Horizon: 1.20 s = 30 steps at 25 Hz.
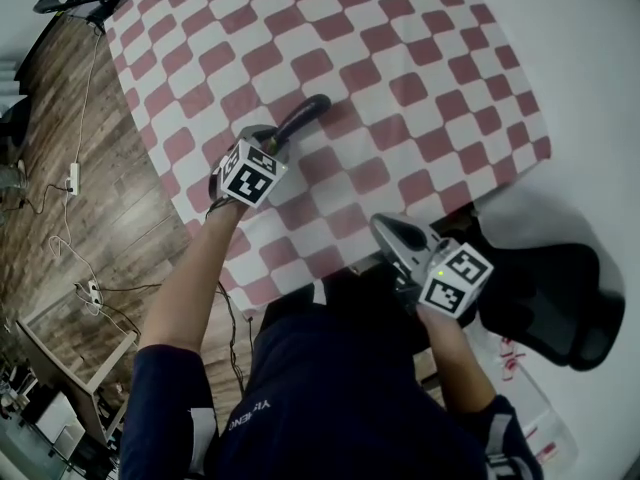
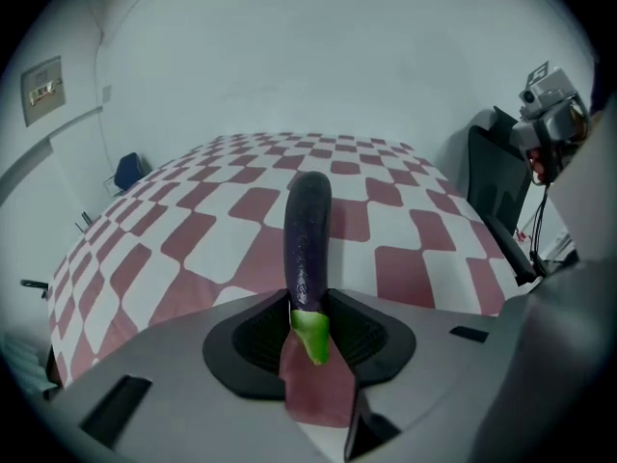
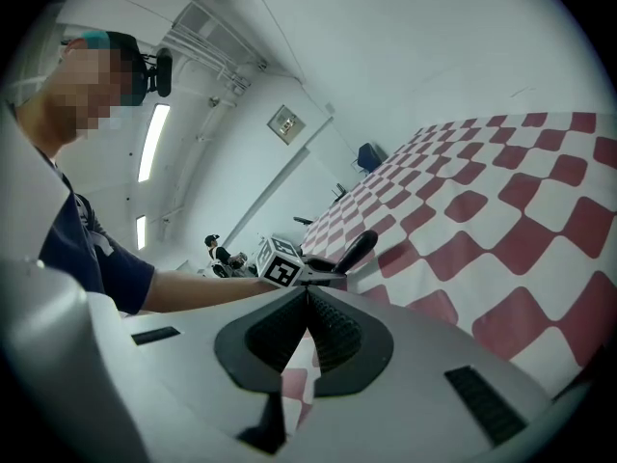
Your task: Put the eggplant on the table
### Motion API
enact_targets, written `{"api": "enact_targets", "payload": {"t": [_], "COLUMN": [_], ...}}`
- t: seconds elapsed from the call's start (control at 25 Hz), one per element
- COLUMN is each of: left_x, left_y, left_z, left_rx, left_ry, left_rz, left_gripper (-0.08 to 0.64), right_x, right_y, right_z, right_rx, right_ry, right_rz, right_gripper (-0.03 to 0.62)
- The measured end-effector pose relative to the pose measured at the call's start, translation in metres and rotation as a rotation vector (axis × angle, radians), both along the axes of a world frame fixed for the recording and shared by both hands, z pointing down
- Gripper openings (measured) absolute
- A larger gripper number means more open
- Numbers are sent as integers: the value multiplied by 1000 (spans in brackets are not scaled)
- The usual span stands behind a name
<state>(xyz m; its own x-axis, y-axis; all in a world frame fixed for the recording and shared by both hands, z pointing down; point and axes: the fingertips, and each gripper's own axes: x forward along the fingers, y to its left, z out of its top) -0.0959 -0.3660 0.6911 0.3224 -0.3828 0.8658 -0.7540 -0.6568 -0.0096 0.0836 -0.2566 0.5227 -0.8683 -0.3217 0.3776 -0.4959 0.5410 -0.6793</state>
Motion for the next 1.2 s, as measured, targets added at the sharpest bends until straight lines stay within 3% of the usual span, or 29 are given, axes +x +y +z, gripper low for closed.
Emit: {"api": "enact_targets", "payload": {"t": [0.28, 0.48, 0.56, 0.68, 0.96, 1.2], "left_x": [2, 2, 1, 3, -2, -6], "left_y": [-7, -7, -6, 0, 22, 70], "left_z": [14, 15, 15, 13, -25, -74], "left_rx": [-83, -85, -85, -85, 6, 85], "left_ry": [-94, -109, -107, -95, -36, 94], "left_rz": [22, 24, 28, 53, 42, -2], "left_gripper": [143, 156, 192, 233, 241, 241], "right_x": [11, 15, 15, 11, -9, -30], "right_y": [-7, -4, -2, 2, 12, 39], "right_z": [2, 5, 6, 4, -8, -25], "right_rx": [-6, -11, -14, -12, 26, 56], "right_ry": [-12, -15, -16, -21, -35, -30], "right_rz": [22, 34, 36, 43, 30, 18], "right_gripper": [15, 15, 15, 15, 15, 15]}}
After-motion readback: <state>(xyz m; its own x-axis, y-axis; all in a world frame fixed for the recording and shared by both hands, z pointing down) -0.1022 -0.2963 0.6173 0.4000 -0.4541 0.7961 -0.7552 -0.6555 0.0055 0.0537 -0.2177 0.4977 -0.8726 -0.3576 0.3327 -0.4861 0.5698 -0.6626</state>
